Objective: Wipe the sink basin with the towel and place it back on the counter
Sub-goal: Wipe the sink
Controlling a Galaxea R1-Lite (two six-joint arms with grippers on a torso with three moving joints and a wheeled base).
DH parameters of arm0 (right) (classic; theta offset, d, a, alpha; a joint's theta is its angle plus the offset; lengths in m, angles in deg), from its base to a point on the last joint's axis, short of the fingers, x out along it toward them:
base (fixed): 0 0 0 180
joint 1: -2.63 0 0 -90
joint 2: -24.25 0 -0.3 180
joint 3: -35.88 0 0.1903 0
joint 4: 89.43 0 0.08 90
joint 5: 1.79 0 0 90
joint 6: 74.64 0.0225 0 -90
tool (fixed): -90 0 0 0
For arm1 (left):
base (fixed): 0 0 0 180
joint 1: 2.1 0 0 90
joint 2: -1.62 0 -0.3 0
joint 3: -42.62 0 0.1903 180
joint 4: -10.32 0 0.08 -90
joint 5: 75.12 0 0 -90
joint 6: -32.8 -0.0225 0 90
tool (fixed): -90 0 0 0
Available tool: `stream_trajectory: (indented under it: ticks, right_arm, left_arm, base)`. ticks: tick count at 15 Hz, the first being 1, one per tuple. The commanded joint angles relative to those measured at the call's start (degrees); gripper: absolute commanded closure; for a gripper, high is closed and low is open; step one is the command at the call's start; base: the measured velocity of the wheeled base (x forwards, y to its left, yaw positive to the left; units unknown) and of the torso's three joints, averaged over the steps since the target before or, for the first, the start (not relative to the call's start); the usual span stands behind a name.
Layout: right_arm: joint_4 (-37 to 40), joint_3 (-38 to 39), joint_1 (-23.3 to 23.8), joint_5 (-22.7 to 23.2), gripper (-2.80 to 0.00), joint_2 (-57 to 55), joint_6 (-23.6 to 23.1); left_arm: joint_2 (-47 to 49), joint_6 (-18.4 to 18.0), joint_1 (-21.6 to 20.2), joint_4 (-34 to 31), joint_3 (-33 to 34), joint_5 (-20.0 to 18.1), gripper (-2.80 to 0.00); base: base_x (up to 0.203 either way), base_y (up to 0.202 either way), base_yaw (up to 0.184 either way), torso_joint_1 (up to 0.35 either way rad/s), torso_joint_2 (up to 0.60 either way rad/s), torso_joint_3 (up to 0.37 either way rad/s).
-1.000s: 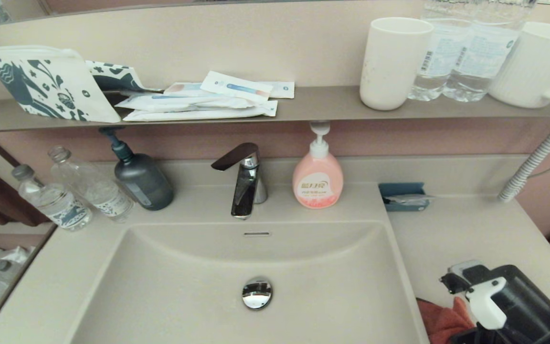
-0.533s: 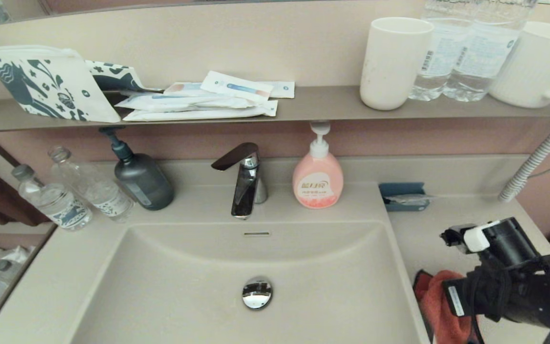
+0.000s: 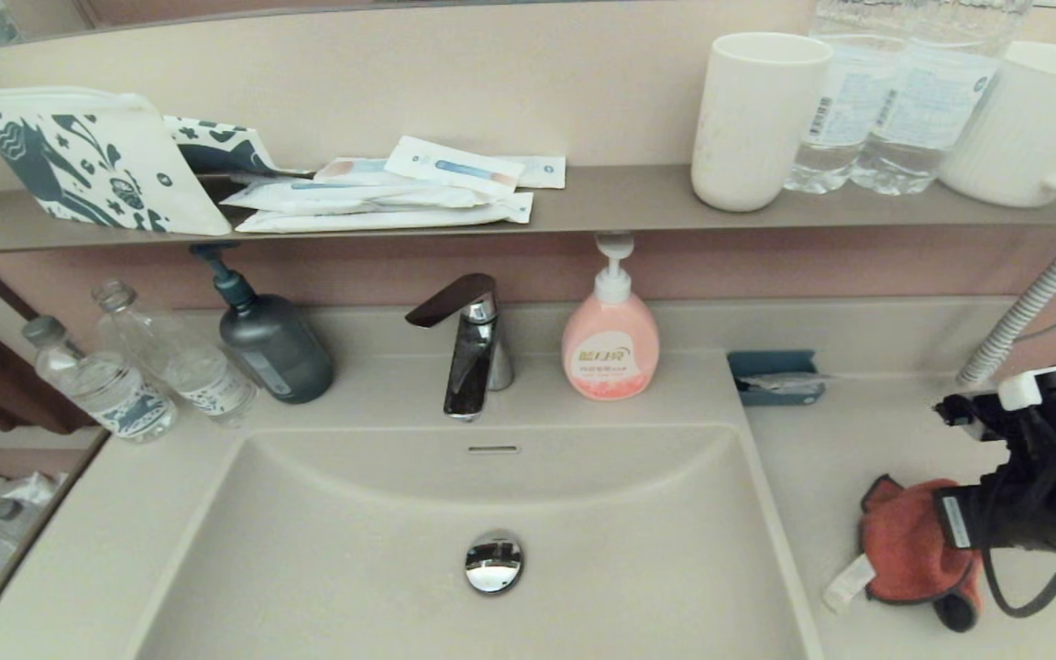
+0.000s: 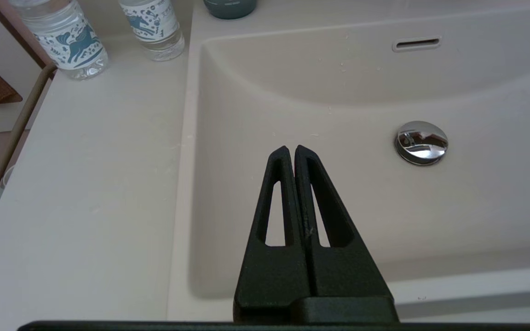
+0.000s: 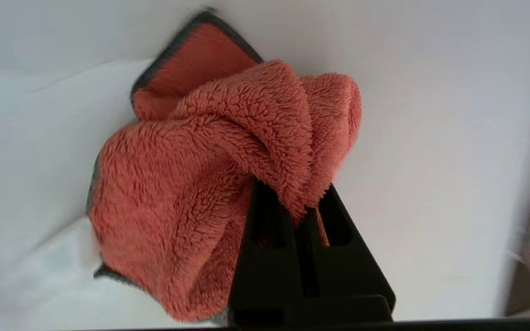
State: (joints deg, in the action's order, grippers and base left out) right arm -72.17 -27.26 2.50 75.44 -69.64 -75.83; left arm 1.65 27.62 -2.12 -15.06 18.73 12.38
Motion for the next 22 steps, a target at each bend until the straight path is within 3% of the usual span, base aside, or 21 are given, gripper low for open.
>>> stream_trajectory:
  ticks: [1,6,8,14,22]
  right_arm:
    - [0.0,-0.3,4.5,0.7,0.00,1.9,-2.1]
    - [1.0,-1.7,18.5,6.4,0.00,5.6,-11.4]
    - [4.0,-1.8,20.5,6.4,0.00,6.2,-12.3]
    - [17.0,-1.0,24.3,5.8,0.00,11.1,-20.7]
    - [19.8,1.0,31.3,-5.0,0.00,5.8,-29.4]
  left_arm:
    - [0.1,0.0,-0.1,0.0,0.0,0.0,0.00]
    - [0.1,0.0,-0.1,0.0,0.0,0.0,0.00]
    - [0.1,-0.1,0.0,0.0,0.0,0.0,0.00]
    - [0.1,0.0,-0.1,0.0,0.0,0.0,0.00]
    - [0.1,0.0,0.0,0.0,0.0,0.0,0.00]
  base:
    - [0.000,0.000,0.000,0.000,0.00,0.000]
    - [0.000,0.000,0.000,0.000,0.00,0.000]
    - [0.000,0.000,0.000,0.000,0.00,0.000]
    - [0.000,0.000,0.000,0.000,0.00,0.000]
    - [0.000,0.000,0.000,0.000,0.00,0.000]
